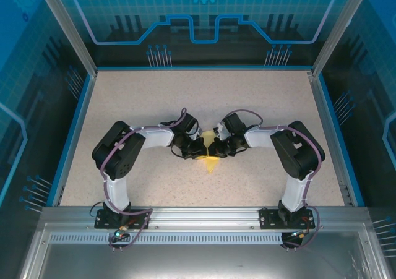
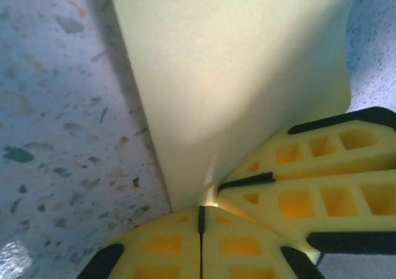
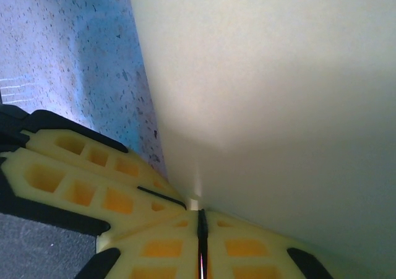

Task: Fold a paper plane with a square sheet of paper (pick it up from the middle)
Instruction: Third fold the triangle at the center of the table.

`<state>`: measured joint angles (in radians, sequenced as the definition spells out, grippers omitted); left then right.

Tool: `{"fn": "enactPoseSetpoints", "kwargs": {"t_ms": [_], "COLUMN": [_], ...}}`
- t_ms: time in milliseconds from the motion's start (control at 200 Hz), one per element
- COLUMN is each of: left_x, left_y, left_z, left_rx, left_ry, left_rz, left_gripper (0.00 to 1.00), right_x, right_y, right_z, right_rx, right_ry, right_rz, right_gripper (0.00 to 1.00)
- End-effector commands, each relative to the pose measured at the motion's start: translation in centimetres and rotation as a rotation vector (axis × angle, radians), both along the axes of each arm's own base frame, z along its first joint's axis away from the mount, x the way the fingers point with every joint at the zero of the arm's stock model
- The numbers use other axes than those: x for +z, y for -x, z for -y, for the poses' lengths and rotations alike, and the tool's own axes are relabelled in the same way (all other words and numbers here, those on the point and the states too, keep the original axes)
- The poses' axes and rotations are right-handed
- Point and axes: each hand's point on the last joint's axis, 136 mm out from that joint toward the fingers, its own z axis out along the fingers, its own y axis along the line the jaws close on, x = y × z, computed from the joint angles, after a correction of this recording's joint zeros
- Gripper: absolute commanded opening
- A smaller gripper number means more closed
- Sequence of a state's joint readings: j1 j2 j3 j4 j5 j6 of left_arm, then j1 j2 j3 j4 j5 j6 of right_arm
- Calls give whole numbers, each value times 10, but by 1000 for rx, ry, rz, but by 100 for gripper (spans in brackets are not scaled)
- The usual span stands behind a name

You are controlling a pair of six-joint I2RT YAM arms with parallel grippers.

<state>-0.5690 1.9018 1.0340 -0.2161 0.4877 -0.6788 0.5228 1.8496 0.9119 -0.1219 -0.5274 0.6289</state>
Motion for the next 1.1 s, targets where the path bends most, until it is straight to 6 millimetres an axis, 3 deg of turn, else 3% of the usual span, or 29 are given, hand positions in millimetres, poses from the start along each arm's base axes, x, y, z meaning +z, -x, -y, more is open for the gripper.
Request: {"fn": "enactPoseSetpoints", "kwargs": {"t_ms": [0,240,490,705,930,1090], "left_x": [-32,-37,-41,-45,-48,-52], "left_y": [7,9,10,12,12,13], "left_z": [-18,-21,-22,-25,-28,-31], "left_rx": [-16,-45,-79,-93,-123,-135], "left_ry": [-134,-163,-194,-217,-261,-292], "left_rz": [-32,-39,-40,-44,-35,-34], "left_gripper": [6,6,6,6,5,5], "right_x": [-5,13,10,-9,-17,-12], "right_y": [18,11,9,20,23,24], "right_z": [10,15,24,43,51,54], "right_rx": [10,-5,-13,-16,-19,-21], "right_ry": [42,45,85,183,218,223], "right_rz": [-48,6,19,-5,-19,-4], "right_gripper": [12,15,15,14,13,13]}}
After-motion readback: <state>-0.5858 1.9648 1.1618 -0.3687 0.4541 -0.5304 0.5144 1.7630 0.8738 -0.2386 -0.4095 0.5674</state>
